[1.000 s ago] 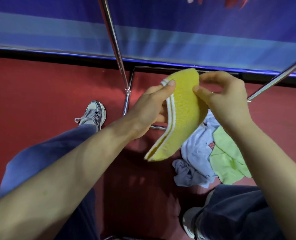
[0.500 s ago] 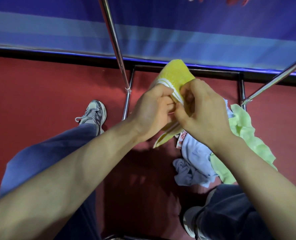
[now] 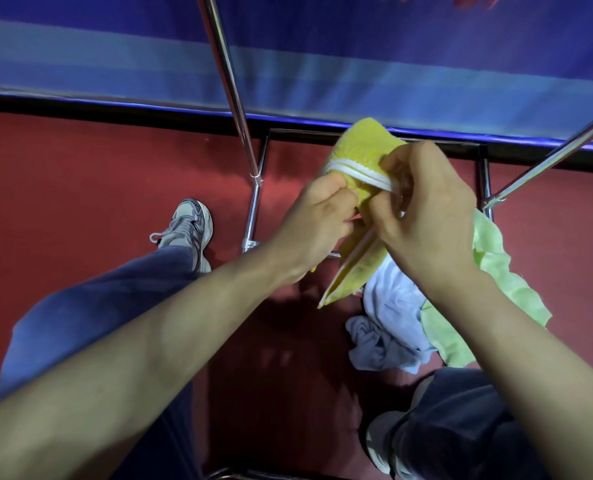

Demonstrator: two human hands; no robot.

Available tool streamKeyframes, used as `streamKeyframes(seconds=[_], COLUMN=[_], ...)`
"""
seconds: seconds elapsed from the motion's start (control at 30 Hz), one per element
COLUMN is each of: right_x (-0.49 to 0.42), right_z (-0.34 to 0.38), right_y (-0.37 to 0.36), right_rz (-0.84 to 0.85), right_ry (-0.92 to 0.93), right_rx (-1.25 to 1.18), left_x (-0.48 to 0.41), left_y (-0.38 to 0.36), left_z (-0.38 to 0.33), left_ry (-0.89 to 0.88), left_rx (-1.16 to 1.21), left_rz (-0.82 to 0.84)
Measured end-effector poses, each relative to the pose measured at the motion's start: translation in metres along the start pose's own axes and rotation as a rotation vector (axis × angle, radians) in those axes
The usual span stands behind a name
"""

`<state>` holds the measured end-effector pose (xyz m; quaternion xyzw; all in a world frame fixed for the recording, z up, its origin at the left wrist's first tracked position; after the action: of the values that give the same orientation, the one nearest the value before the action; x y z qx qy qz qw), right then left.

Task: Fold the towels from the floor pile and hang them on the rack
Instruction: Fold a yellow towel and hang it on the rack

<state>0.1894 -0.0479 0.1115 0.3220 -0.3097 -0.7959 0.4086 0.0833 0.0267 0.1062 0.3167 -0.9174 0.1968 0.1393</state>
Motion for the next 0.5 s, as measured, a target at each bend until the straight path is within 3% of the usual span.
streamKeyframes(seconds=[0.3,0.5], right_x=[0.002,0.0], right_z=[0.0,-0.006], right_y=[-0.005,-0.006], right_rz=[0.071,0.1], right_ry=[0.013,-0.116], right_rx=[0.112,0.123], left_x=[0.0,-0.001], left_y=[0.006,0.009], left_z=[-0.005,-0.013], left_ry=[0.026,-0.088], left_rx=[0.089,0.138], left_rz=[0.025,-0.125])
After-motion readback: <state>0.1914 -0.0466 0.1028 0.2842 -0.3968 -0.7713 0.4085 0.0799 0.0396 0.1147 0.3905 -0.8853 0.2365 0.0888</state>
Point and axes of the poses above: each hand's wrist, its own x-axis away from the middle knuckle, its own y-axis out of the back of the hand, z = x × y, the point moved 2 cm from there along -x, towards the middle knuckle, and after that the axes turned 8 degrees about z, right-handed, at the moved point
